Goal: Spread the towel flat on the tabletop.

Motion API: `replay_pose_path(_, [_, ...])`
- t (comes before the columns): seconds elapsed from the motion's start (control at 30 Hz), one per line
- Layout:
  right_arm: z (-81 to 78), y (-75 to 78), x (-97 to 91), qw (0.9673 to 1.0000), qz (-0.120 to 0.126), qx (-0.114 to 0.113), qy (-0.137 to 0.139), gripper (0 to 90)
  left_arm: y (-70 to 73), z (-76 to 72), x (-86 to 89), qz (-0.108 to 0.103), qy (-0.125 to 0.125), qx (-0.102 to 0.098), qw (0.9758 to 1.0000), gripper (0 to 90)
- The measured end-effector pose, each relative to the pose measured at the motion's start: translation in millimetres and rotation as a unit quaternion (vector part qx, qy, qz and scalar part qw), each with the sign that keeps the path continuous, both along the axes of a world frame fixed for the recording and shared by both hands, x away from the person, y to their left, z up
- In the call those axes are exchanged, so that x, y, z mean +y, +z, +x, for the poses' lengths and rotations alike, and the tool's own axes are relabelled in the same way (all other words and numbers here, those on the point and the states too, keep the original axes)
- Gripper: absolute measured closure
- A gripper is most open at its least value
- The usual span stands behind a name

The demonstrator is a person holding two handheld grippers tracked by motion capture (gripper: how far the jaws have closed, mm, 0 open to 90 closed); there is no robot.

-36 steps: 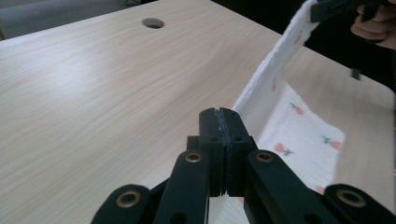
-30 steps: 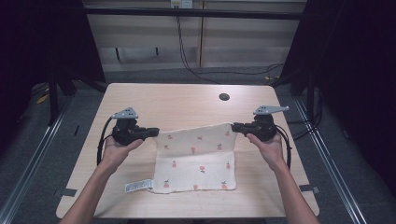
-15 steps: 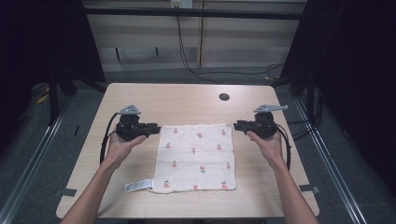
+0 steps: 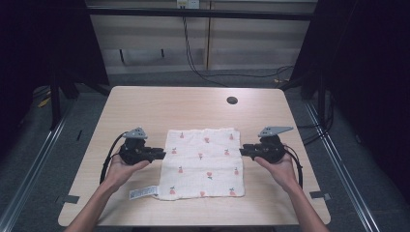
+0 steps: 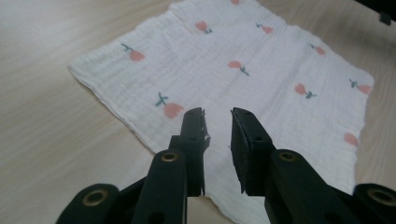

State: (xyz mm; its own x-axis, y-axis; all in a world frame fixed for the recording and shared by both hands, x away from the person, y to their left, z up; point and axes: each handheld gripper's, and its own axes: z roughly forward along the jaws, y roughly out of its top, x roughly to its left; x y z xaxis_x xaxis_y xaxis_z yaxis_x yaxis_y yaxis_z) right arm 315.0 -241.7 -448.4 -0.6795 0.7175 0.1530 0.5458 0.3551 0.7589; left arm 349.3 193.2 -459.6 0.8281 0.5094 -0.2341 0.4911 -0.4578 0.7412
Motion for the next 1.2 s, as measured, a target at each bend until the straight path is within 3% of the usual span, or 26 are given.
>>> replay_pose_path(0.23, [-16.9, -20.1, 15.2, 0.9993, -0.018, 0.021, 0.025, 68.2, -22.5, -3.7, -12.1, 0.025, -0.024, 0.023, 0.9991, 72.0])
replay_pose_path(0.4, [-17.3, -34.1, 18.6, 0.9988, -0.031, 0.033, 0.021, 64.4, -31.5, -3.9, -14.0, 0.038, -0.027, 0.028, 0.9985, 69.6])
replay_pose_path(0.53, [-15.9, -38.3, 19.7, 0.9985, -0.045, 0.029, 0.011, 61.8, -31.3, -4.4, -11.5, 0.037, -0.029, 0.031, 0.9984, 67.2])
replay_pose_path(0.57, [-14.2, -41.2, 19.7, 0.9985, -0.048, 0.026, 0.008, 59.9, -27.8, -5.9, -9.1, 0.022, -0.033, 0.031, 0.9987, 66.7])
replay_pose_path(0.7, [-11.9, -47.9, 22.8, 0.9974, -0.068, 0.026, 0.006, 59.4, -29.2, -9.3, -13.1, 0.038, -0.032, 0.019, 0.9986, 64.7])
replay_pose_path(0.83, [-14.9, -48.3, 28.4, 0.9957, -0.091, 0.012, 0.015, 65.9, -35.9, -9.9, -20.7, 0.058, -0.044, 0.017, 0.9972, 61.7])
replay_pose_path(0.9, [-16.2, -48.0, 28.4, 0.9955, -0.093, 0.013, 0.011, 74.4, -35.1, -11.3, -22.6, 0.050, -0.048, 0.032, 0.9971, 61.3])
replay_pose_path(0.97, [-16.8, -47.6, 26.9, 0.9956, -0.092, 0.015, 0.009, 79.7, -35.0, -16.0, -25.5, 0.058, -0.050, 0.026, 0.9967, 61.7])
replay_pose_path(1.03, [-17.6, -48.1, 24.4, 0.9965, -0.080, 0.022, 0.010, 83.3, -34.3, -19.7, -27.0, 0.069, -0.055, 0.015, 0.9960, 65.0])
replay_pose_path(1.2, [-26.7, -47.2, 18.9, 0.9968, -0.071, 0.032, 0.017, 89.0, -35.4, -30.1, -27.6, 0.069, -0.059, 0.009, 0.9959, 82.8])
